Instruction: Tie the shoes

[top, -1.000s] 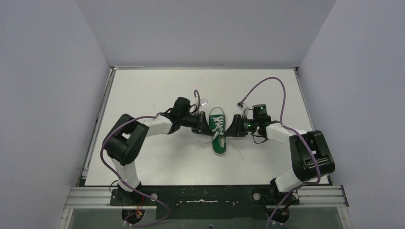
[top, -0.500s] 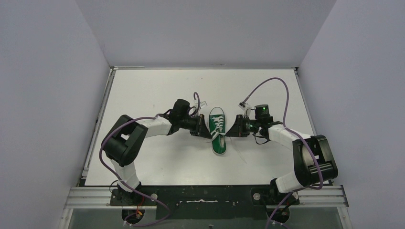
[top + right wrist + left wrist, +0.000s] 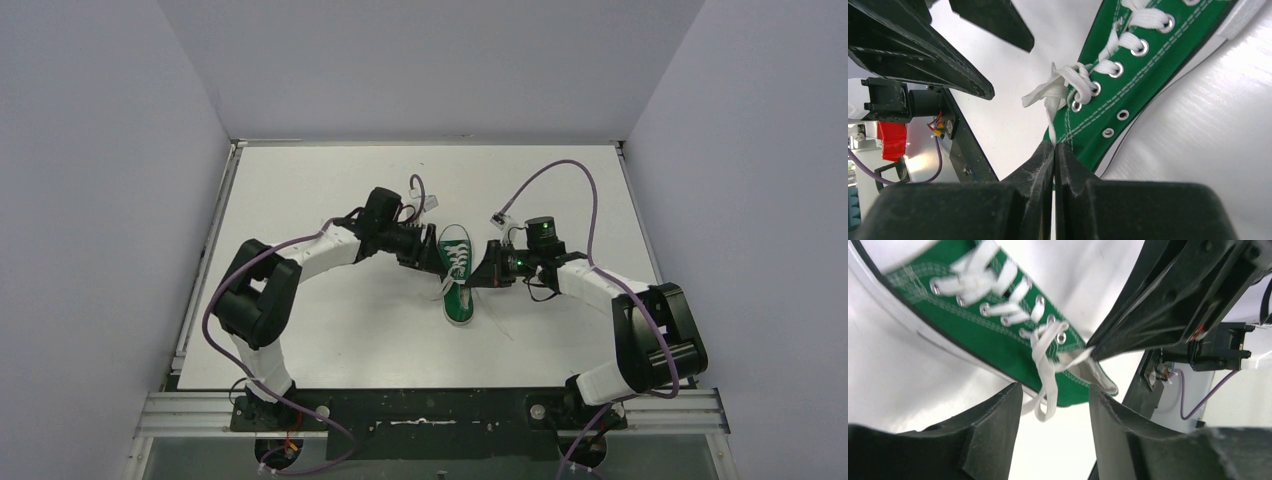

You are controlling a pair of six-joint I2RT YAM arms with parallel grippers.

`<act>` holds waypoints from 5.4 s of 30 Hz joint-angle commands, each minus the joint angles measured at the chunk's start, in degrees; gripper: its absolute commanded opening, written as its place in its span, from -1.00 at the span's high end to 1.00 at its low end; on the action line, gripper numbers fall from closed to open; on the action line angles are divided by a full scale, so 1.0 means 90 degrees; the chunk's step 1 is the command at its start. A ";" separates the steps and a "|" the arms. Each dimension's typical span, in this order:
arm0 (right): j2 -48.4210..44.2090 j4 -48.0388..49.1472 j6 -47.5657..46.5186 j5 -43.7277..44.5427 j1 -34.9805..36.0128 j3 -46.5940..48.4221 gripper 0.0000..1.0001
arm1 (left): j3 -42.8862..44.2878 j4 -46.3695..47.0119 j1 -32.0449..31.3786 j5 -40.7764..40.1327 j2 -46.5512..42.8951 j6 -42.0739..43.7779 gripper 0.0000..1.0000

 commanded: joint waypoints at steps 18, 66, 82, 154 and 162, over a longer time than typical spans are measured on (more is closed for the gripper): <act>0.0036 0.0508 0.0276 0.0458 0.0222 0.0486 1.00 | 0.1274 0.0788 0.0013 0.1162 0.1391 -0.0219 0.05; 0.0449 -0.1721 -0.1607 0.0997 0.0321 0.2267 0.42 | 0.1223 0.0361 0.0049 0.1233 0.1109 0.0573 0.88; 0.1276 -0.1769 -0.2314 0.0564 0.0560 0.2708 0.46 | 0.1128 0.0763 0.0162 0.1431 0.1095 0.0270 0.89; 0.0341 -0.1200 0.1888 0.1337 -0.0243 0.2031 0.38 | 0.0257 0.4277 0.0296 0.0998 0.1762 -0.2538 1.00; 0.1446 -0.0688 0.1703 0.0524 -0.0301 0.2563 0.63 | 0.0285 0.4008 0.0296 0.0978 0.1758 -0.2306 1.00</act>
